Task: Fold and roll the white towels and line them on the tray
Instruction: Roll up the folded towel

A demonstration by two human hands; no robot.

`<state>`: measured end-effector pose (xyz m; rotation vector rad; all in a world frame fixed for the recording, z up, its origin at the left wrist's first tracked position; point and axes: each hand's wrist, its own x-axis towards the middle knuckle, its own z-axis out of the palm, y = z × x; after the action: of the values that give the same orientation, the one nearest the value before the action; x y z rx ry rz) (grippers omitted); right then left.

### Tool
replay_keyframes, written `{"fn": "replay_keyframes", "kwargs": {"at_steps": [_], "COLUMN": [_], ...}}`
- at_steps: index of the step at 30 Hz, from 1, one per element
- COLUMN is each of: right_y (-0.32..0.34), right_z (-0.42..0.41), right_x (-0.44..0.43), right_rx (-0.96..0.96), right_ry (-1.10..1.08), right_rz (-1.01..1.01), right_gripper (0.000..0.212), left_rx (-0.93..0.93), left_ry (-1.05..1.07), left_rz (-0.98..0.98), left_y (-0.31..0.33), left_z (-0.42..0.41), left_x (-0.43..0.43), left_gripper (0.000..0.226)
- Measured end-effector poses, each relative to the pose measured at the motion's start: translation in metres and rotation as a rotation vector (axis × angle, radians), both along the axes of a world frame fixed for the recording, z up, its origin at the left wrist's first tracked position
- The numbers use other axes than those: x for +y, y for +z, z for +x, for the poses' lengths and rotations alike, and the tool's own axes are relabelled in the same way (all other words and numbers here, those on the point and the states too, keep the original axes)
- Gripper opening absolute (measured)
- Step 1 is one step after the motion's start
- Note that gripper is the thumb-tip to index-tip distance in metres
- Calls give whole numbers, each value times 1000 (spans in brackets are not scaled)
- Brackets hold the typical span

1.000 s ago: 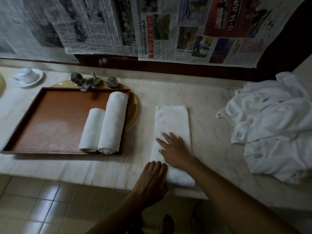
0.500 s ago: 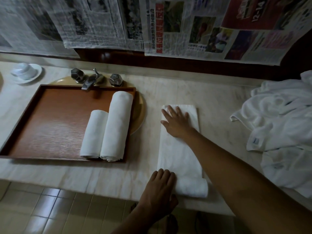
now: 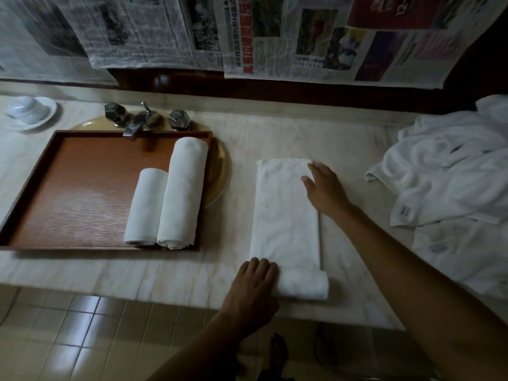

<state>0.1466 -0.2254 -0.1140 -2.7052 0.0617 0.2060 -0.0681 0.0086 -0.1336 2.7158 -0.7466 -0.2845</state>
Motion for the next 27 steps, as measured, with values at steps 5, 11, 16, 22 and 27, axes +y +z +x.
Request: {"fn": "replay_keyframes", "kwargs": {"at_steps": [5, 11, 16, 22, 27], "right_y": [12, -26, -25, -9, 2], "right_z": [-141, -253, -248, -265, -284], "right_x": [7, 15, 14, 9, 1], "right_rx": [-107, -109, -129, -21, 119], "right_ry": [142, 363, 391, 360, 329], "right_rz": [235, -27, -109, -29, 136], "right_gripper": [48, 78, 86, 69, 67], "left_rx": [-3, -10, -12, 54, 125], "left_ry": [10, 38, 15, -21, -36], "left_rz": [4, 20, 54, 18, -127], "left_y": [1, 2, 7, 6, 7], "left_z": [0, -5, -8, -18, -39], "left_x": [0, -1, 4, 28, 53], "left_gripper": [58, 62, 66, 76, 60]}}
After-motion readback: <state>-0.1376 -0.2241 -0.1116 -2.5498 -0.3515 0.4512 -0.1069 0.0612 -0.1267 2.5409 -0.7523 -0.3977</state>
